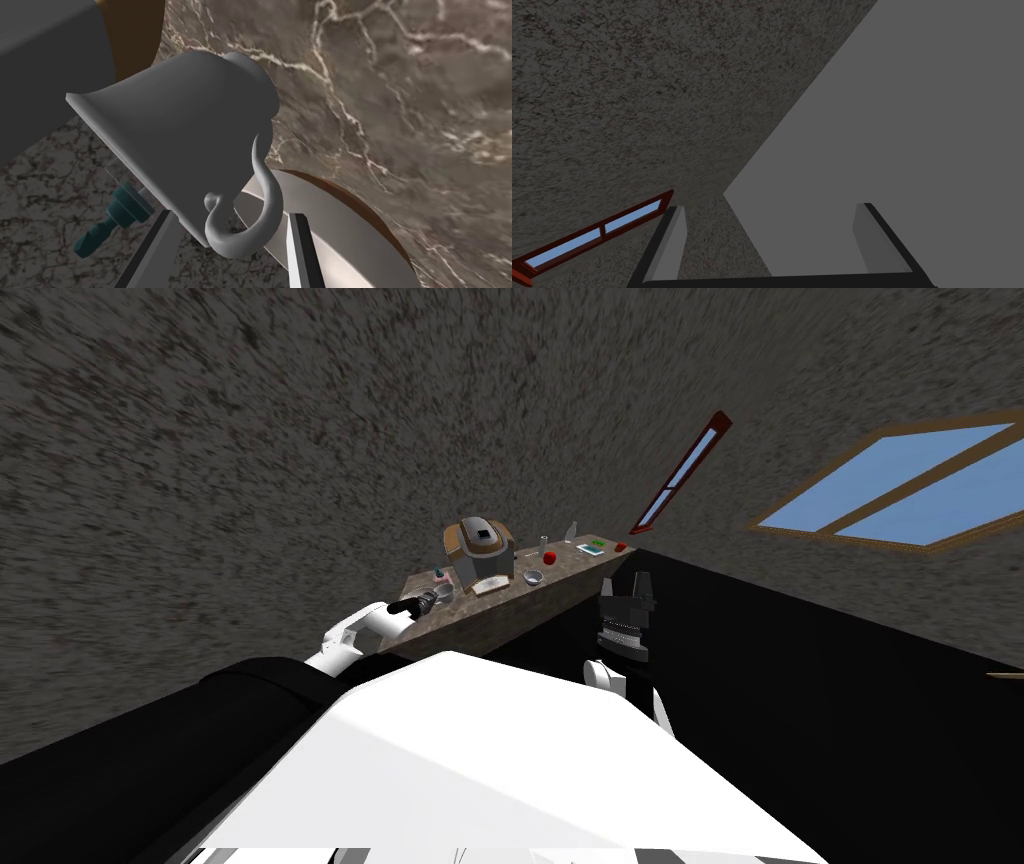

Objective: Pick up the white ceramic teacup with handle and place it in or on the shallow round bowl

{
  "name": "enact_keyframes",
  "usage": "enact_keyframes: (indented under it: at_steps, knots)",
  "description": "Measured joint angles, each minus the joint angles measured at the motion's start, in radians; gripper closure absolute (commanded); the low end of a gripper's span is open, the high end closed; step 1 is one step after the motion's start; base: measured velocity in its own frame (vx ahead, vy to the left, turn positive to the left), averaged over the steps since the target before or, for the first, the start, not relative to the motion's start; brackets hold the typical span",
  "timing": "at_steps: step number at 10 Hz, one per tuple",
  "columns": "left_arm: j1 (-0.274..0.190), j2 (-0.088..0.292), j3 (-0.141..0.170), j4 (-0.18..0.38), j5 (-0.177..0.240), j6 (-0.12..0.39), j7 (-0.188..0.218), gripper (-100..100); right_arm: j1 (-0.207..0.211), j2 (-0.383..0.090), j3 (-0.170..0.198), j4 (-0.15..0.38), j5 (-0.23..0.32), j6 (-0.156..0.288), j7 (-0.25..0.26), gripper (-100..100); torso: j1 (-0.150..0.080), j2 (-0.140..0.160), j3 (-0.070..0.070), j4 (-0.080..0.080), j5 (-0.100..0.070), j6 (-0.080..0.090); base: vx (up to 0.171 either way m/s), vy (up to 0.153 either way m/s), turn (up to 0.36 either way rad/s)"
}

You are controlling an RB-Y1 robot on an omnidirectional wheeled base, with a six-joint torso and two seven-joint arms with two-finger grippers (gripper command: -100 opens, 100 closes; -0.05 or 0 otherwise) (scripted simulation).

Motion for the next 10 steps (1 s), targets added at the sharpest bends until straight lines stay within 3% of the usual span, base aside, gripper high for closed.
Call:
enact_keyframes:
  at_steps: [6, 10]
  knots:
    - [-0.09, -0.075, 0.122, 0.045, -0.009, -0.067, -0.033, 100, 0.0, 0.0, 0.0, 0.0, 0.0, 0.0, 0.0, 0, 0.004, 0.005, 0.004, 0.002, -0.001, -0.006, -0.079, -0.054, 0.192]
    - [-0.183, -0.138, 0.195, 0.128, -0.014, -0.123, -0.061, 100, 0.0, 0.0, 0.0, 0.0, 0.0, 0.0, 0.0, 0, 0.004, 0.007, 0.005, 0.003, -0.001, -0.006, -0.064, -0.045, 0.179]
